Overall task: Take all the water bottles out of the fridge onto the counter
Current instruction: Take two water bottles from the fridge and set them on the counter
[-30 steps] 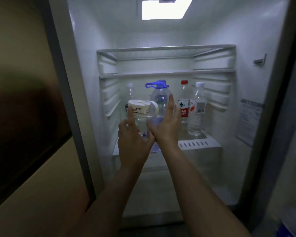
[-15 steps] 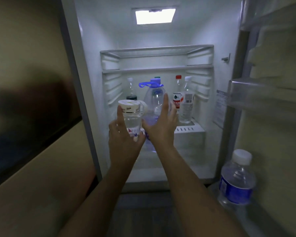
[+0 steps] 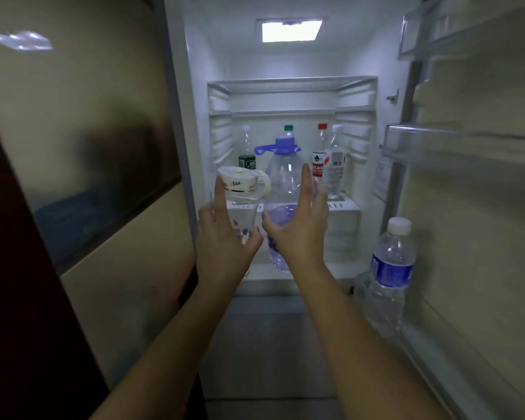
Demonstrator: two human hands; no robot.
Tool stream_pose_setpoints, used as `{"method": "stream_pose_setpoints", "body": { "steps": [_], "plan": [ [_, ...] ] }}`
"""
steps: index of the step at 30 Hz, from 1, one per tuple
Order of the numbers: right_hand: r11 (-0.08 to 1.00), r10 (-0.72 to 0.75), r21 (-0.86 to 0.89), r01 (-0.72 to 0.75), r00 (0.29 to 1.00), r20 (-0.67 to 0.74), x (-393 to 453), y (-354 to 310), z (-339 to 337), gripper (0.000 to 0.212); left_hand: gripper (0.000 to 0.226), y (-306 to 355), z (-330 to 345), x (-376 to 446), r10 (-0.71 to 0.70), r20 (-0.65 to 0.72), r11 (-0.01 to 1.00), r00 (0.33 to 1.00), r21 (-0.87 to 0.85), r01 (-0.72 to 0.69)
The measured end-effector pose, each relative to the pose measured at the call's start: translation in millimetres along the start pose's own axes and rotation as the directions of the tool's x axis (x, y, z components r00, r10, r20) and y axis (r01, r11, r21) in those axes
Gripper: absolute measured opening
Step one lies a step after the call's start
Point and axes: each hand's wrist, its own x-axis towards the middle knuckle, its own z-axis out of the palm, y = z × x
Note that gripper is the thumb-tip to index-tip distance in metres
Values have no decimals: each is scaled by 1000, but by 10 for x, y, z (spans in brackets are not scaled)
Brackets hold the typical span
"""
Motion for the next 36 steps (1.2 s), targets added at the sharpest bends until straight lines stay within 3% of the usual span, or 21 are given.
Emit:
{"method": "stream_pose_setpoints", "body": {
  "steps": [8,11,19,25,36],
  "plan": [
    [999,-3,-41,1,999,-35,-712,-348,-610,110,113,107,-436,-686,20,-38,1000,999,-17,-21],
    [1000,11,-25,-12,999,-49,-967,-463,-876,112,111,155,-576,-906,75,20,994,997,-80,-74],
    [998,-16,60,22,996,-93,-1417,-675,-1711,112,112,659,-830,-1373,83,111,970,990,-236,-54],
    [996,-35,80,41,997,-71,-1812,-837,-2372,116,113,1091,-1074,-1738,142,168,907,976,-417,-60],
    [982,99,158,-100,995,14,-2658,-1174,-3723,116,114,2039,-1400,-2621,250,316,788,915,-616,-2]
  ]
}}
